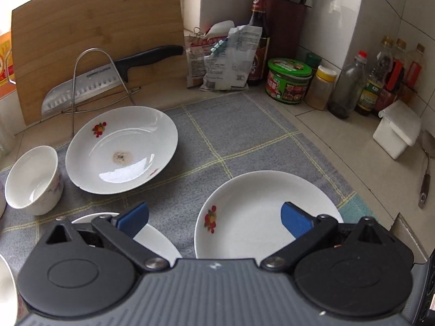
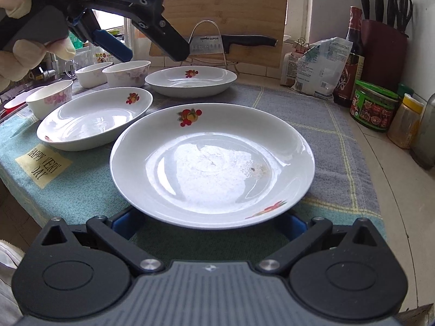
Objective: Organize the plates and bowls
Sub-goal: 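Lift the held plate with the left gripper toward the green jar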
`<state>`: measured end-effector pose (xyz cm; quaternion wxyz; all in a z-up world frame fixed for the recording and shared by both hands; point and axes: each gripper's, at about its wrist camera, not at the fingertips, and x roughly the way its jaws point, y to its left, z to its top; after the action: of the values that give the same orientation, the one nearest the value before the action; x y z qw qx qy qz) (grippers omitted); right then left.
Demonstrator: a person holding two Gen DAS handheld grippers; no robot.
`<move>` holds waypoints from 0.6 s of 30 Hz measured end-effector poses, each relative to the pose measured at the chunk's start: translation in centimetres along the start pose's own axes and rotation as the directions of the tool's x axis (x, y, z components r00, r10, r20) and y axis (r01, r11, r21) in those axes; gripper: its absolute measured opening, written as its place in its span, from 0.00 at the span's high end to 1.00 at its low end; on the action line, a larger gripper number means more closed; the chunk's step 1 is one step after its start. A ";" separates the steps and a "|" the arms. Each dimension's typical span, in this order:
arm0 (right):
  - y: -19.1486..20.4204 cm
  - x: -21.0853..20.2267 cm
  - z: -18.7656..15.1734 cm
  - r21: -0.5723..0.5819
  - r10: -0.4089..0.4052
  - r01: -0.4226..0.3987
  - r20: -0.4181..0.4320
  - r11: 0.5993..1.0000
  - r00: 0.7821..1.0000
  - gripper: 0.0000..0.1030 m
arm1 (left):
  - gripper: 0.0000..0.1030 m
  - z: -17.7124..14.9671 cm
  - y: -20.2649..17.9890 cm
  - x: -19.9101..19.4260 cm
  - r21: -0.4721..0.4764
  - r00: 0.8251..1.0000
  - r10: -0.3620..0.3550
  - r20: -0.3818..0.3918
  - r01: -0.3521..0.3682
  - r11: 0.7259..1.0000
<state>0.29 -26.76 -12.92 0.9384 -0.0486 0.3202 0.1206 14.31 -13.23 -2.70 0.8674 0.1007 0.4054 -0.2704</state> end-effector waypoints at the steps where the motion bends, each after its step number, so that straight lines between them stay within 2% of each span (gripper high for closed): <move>1: 0.1 0.0 0.0 0.004 -0.006 0.006 0.004 1.000 1.000 0.00 | 0.01 0.2 -0.1 0.5 0.018 1.000 -0.013 -0.008 0.014 1.000; 8: 0.2 -0.1 -0.3 0.010 -0.015 0.015 0.021 1.000 1.000 0.00 | 0.02 1.1 -0.7 4.4 0.135 0.986 -0.113 -0.120 0.128 0.982; 11: 0.2 -0.1 -0.4 0.010 -0.016 0.016 0.024 1.000 1.000 0.00 | 0.03 1.4 -0.9 5.9 0.159 0.971 -0.156 -0.180 0.185 0.970; 18: 0.3 -0.2 -0.6 0.019 -0.029 0.028 0.032 0.999 0.999 0.00 | 0.08 1.8 -1.1 8.3 0.178 0.937 -0.204 -0.282 0.260 0.949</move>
<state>-0.29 -26.66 -13.26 0.9454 -0.0424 0.3056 0.1048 19.25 -18.04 -7.81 0.7525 0.1788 0.4936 -0.3976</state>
